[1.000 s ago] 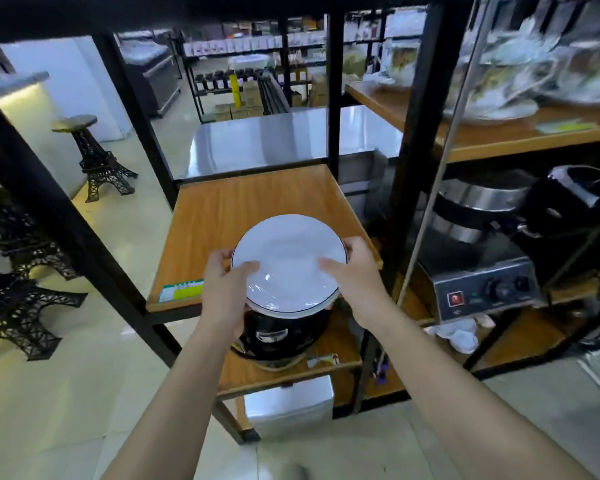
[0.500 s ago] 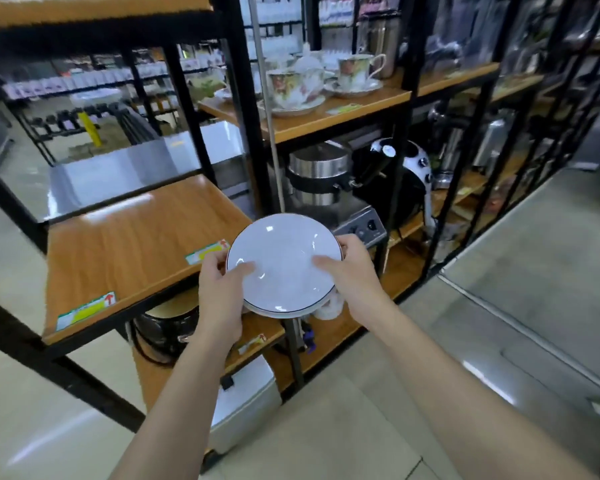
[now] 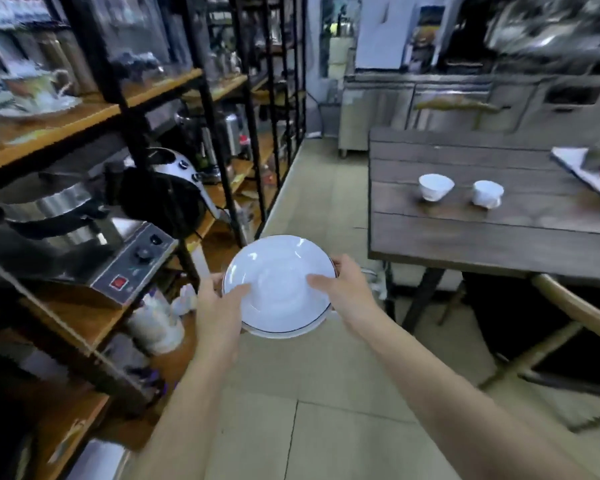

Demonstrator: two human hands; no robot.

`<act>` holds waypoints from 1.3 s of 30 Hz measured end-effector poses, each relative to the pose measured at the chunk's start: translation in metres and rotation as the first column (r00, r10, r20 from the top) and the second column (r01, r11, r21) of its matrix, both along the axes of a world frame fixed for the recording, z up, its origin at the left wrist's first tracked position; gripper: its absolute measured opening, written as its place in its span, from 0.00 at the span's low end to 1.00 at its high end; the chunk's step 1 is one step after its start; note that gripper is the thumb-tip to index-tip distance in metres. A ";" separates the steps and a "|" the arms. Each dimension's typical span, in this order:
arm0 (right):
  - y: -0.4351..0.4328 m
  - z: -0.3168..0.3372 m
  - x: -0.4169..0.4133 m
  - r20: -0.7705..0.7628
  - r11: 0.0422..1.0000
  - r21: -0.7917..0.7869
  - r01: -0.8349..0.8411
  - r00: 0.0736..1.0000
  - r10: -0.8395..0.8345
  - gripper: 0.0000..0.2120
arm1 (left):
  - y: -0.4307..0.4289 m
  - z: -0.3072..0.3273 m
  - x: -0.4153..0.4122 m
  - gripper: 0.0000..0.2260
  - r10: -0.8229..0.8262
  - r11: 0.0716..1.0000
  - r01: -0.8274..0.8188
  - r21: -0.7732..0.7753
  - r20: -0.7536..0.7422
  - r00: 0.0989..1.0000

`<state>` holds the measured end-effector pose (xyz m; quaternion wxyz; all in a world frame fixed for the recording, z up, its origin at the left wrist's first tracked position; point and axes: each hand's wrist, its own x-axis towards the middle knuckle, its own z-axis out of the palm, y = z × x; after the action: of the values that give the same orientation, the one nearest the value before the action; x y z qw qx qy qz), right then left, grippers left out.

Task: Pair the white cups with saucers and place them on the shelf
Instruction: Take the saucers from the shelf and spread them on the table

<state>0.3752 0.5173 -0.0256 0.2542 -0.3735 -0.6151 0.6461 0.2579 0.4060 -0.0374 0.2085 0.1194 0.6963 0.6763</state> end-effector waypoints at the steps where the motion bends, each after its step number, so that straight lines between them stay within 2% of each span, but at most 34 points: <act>1: 0.012 0.000 0.015 0.000 0.999 0.000 0.036 0.999 -0.036 0.10 | 0.016 -0.001 0.010 0.09 -0.038 0.999 0.038 -0.003 0.006 0.999; 5: 0.060 -0.003 0.068 0.013 0.984 0.015 0.176 0.984 -0.176 0.13 | 0.078 0.001 0.054 0.08 -0.199 0.980 0.200 -0.004 0.026 0.980; 9: 0.116 -0.015 0.114 0.006 0.957 -0.007 0.291 0.957 -0.291 0.12 | 0.146 -0.005 0.090 0.08 -0.306 0.952 0.307 0.000 0.055 0.950; 15: 0.210 -0.029 0.169 0.030 0.932 0.013 0.363 0.931 -0.364 0.10 | 0.244 -0.024 0.140 0.08 -0.357 0.933 0.361 -0.013 0.121 0.926; 22: 0.296 -0.038 0.209 0.043 0.928 0.032 0.372 0.927 -0.373 0.11 | 0.334 -0.027 0.177 0.08 -0.360 0.931 0.365 -0.033 0.107 0.927; 28: 0.358 -0.059 0.218 0.061 0.935 -0.020 0.353 0.934 -0.352 0.09 | 0.401 -0.039 0.180 0.07 -0.416 0.900 0.427 -0.094 0.117 0.902; 32: 0.409 -0.080 0.215 0.138 0.917 -0.039 0.397 0.911 -0.389 0.10 | 0.459 -0.054 0.177 0.06 -0.445 0.868 0.465 -0.175 0.143 0.884; 35: 0.445 -0.094 0.213 0.194 0.910 -0.127 0.394 0.910 -0.367 0.13 | 0.502 -0.067 0.172 0.05 -0.470 0.831 0.500 -0.245 0.174 0.866; 39: 0.483 -0.112 0.209 0.346 0.937 -0.054 0.344 0.887 -0.305 0.14 | 0.546 -0.091 0.162 0.05 -0.468 0.796 0.512 -0.324 0.209 0.859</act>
<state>0.5839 1.0006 -0.1372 0.2296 -0.5887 -0.5400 0.5560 0.4197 0.9517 -0.1286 0.4359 0.2142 0.7419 0.4622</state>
